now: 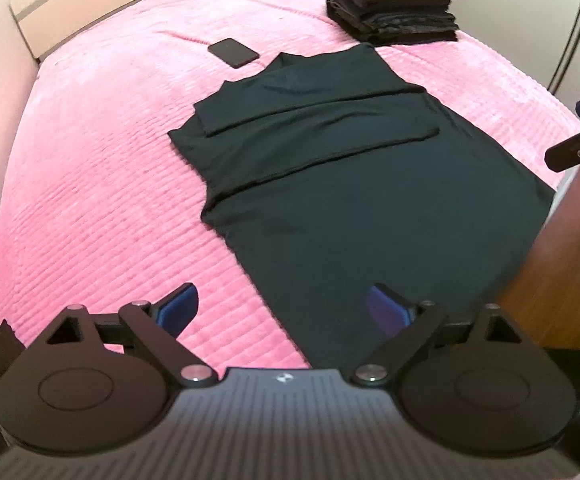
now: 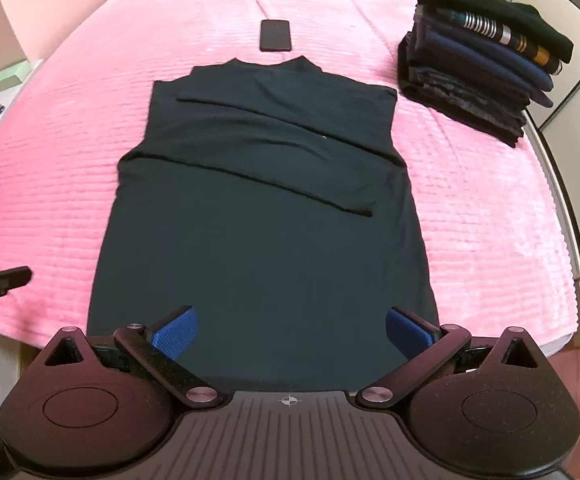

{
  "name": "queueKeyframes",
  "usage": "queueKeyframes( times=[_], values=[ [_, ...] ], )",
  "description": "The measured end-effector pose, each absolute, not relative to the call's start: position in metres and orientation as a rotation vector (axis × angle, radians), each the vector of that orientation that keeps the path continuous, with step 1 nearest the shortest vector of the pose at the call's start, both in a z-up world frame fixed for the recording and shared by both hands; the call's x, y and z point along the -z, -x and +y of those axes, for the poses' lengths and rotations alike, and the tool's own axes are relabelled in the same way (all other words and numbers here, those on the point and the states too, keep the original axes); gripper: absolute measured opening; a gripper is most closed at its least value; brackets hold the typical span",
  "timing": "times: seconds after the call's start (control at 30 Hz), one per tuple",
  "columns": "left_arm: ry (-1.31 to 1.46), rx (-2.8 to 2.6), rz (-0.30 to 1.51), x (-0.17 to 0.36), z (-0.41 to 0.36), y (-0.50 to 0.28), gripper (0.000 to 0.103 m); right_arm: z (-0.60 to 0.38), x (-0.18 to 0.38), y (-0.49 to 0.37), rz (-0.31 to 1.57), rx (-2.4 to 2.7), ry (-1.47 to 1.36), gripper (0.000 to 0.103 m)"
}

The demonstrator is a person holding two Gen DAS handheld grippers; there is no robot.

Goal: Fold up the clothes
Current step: 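Grasp the dark green shirt hem with the left gripper at the bed edge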

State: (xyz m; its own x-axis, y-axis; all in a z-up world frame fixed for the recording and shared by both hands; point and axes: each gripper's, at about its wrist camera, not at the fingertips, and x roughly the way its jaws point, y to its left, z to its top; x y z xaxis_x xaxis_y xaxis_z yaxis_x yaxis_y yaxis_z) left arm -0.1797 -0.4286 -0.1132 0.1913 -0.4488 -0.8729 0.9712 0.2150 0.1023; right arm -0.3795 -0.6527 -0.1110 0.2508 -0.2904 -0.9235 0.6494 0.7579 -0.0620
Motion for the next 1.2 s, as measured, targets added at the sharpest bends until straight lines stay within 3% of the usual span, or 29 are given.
queueKeyframes(
  times=[0.3,0.5,0.9,0.97,1.1,1.2],
  values=[
    [-0.818,1.133,0.812,0.125,-0.426,0.201,0.090,-0.662,0.117,0.414,1.161,0.621,-0.362,0.103],
    [-0.911,1.133,0.684,0.143,-0.426,0.237,0.090,-0.689,0.131,0.451,1.151,0.510,-0.255,0.103],
    [-1.417,1.244,0.468,0.274,-0.428,0.361,0.084,-0.721,0.228,0.518,1.261,0.210,-0.021,0.103],
    [-1.509,1.263,0.402,0.303,-0.424,0.372,0.081,-0.719,0.238,0.523,1.273,0.195,-0.008,0.103],
    [-1.612,1.235,0.289,0.339,-0.422,0.370,0.050,-0.715,0.247,0.526,1.280,0.197,-0.022,0.103],
    [-1.601,1.249,0.299,0.344,-0.425,0.359,0.053,-0.710,0.251,0.525,1.280,0.201,-0.029,0.103]
  ],
)
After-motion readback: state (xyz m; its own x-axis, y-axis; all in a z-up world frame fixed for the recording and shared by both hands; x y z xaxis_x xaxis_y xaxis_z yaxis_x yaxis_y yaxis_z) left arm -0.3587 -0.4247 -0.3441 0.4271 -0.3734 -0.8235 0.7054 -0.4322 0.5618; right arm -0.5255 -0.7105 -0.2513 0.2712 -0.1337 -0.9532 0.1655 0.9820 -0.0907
